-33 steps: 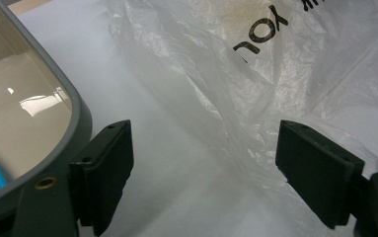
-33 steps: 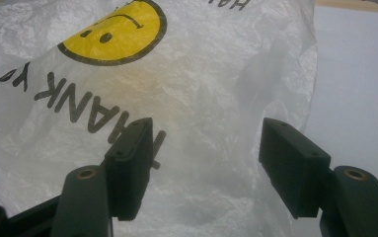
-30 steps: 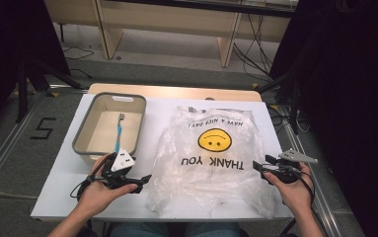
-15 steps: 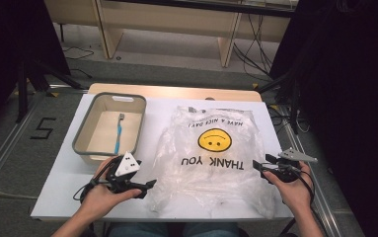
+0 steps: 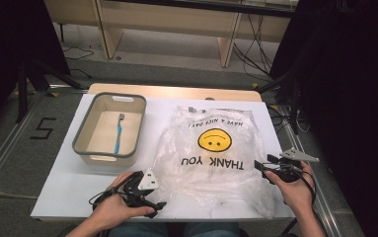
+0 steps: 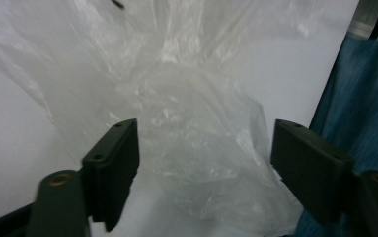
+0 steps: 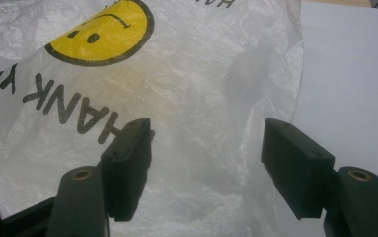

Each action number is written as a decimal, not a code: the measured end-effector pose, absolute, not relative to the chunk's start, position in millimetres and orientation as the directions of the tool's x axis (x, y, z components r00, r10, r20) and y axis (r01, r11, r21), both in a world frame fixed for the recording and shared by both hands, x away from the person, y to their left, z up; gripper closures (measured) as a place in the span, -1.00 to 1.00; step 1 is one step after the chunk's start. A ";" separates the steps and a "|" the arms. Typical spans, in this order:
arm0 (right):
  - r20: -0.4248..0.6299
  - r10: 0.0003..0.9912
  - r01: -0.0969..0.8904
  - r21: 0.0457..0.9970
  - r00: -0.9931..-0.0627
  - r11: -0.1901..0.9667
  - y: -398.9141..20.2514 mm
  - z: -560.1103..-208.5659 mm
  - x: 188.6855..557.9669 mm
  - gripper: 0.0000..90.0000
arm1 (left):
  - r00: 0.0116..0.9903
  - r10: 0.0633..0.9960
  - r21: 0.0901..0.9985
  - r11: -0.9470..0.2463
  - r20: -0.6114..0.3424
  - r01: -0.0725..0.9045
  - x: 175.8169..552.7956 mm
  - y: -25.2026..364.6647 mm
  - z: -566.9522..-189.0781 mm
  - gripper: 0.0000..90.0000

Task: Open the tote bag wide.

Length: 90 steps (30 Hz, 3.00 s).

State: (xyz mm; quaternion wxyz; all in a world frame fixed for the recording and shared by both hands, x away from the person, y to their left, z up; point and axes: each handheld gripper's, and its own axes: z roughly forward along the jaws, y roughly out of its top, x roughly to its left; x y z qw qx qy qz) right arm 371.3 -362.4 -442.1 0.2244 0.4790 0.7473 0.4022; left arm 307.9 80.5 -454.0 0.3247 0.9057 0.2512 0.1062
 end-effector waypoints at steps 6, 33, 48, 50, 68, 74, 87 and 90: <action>0.054 0.894 0.544 0.809 -0.445 0.222 -361.0 -442.4 371.7 -0.18 | 0.840 0.540 0.581 -0.699 0.047 0.417 313.7 76.4 -465.0 -0.01; 0.055 0.874 0.564 0.783 -0.483 0.263 -357.6 -435.0 364.9 -0.15 | 0.755 0.652 0.543 -0.658 0.066 0.521 346.3 69.1 -467.3 0.98; 0.069 0.773 0.538 0.757 -0.630 0.371 -332.8 -426.2 352.1 -0.16 | 0.612 0.768 0.605 -0.582 0.188 0.544 404.2 58.7 -445.2 0.98; 0.079 0.741 0.535 0.742 -0.667 0.403 -326.1 -426.8 348.9 -0.16 | 0.594 0.777 0.609 -0.578 0.207 0.544 411.7 56.2 -444.5 0.98; 0.117 0.671 0.616 0.533 -0.732 0.580 -288.2 -447.8 339.4 0.99 | 0.488 0.845 0.655 -0.499 0.221 0.568 461.8 42.0 -443.9 0.98; 0.170 0.635 0.620 0.504 -0.754 0.601 -279.9 -450.9 335.5 1.00 | 0.449 0.860 0.670 -0.483 0.242 0.564 471.0 43.0 -442.1 0.98; 0.252 0.582 0.597 0.600 -0.773 0.534 -274.2 -447.1 335.0 0.50 | 0.461 0.838 0.716 -0.512 0.292 0.475 458.9 42.9 -431.2 0.06; 0.216 0.586 0.561 0.654 -0.781 0.507 -275.6 -442.0 336.2 0.33 | 0.473 0.831 0.727 -0.514 0.291 0.455 449.7 41.5 -426.4 -0.22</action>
